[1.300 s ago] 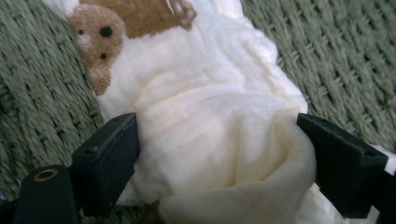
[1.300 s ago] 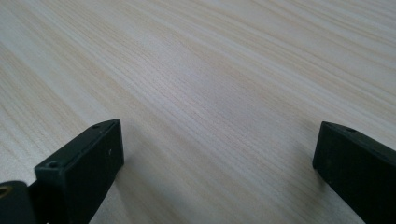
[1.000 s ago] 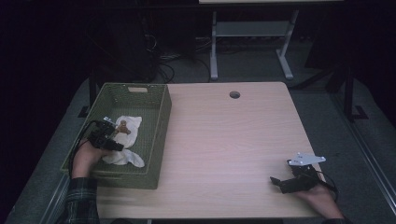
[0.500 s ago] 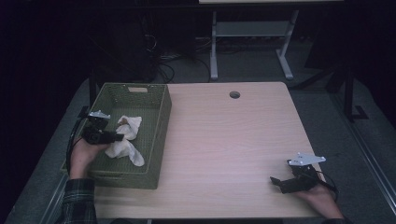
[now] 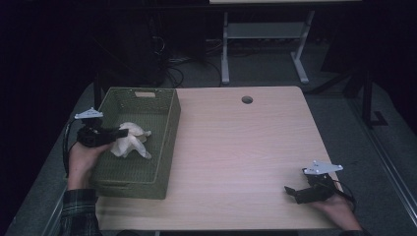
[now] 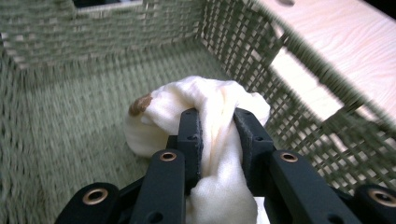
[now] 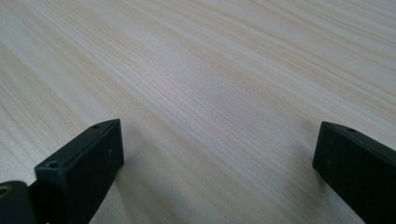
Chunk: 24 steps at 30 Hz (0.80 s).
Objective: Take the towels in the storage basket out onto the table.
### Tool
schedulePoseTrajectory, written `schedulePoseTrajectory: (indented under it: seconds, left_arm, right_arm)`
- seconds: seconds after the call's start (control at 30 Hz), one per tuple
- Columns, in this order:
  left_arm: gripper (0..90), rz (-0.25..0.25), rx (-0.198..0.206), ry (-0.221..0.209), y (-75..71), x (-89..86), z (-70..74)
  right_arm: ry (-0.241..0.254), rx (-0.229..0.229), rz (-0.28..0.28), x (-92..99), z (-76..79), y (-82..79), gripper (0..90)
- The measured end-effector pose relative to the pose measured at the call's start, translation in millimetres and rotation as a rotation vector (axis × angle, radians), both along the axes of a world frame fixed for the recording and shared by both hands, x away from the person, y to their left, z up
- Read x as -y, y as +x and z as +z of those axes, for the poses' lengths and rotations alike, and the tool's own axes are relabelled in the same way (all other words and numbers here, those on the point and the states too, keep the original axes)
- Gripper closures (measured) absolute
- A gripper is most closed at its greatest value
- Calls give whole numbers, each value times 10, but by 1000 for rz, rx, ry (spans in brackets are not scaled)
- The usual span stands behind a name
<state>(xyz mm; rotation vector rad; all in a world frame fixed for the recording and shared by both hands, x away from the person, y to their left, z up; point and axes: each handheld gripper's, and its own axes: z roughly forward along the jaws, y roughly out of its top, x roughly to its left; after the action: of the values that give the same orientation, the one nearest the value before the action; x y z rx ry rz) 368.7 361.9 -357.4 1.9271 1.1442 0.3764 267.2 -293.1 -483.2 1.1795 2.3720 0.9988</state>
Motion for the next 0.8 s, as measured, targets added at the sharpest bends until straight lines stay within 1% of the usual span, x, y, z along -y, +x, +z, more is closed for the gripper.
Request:
schedulePoseTrajectory:
  seconds: [0.23, 0.33, 0.37, 0.43, 0.47, 0.53, 0.6, 0.63, 0.67, 0.7, 0.73, 0.77, 0.8]
  left_arm:
    - [735, -11, 74, -18, -44, 97, 187]
    - [736, -10, 100, -36, -57, 132, 252]
    - [736, -12, 109, -35, -59, 144, 278]
    - [735, -18, 126, -44, -67, 184, 330]
    - [735, -20, 138, -55, -73, 222, 370]
    - [735, -27, 142, -54, -74, 241, 395]
    - [736, -36, 162, -70, -93, 310, 467]
    - [736, -36, 162, -70, -93, 310, 467]
    - [736, -46, 174, -70, -108, 352, 521]
    - [736, -46, 174, -70, -108, 352, 521]
    - [736, -56, 186, -81, -124, 391, 579]
    - [736, -56, 186, -81, -124, 391, 579]
    - [736, -69, 198, -94, -134, 430, 633]
  right_arm:
    - [0, 1, 1, 1, 0, 1, 15]
    - [0, 0, 0, 0, 0, 0, 15]
    - [0, 0, 0, 0, 0, 0, 15]
    - [0, 0, 0, 0, 0, 0, 15]
    - [0, 0, 0, 0, 0, 0, 15]
    - [0, 0, 0, 0, 0, 0, 15]
    - [0, 0, 0, 0, 0, 0, 15]
    - [0, 0, 0, 0, 0, 0, 15]
    - [0, 0, 0, 0, 0, 0, 15]
    - [0, 0, 0, 0, 0, 0, 15]
    - [0, 0, 0, 0, 0, 0, 15]
    - [0, 0, 0, 0, 0, 0, 15]
    - [0, 0, 0, 0, 0, 0, 15]
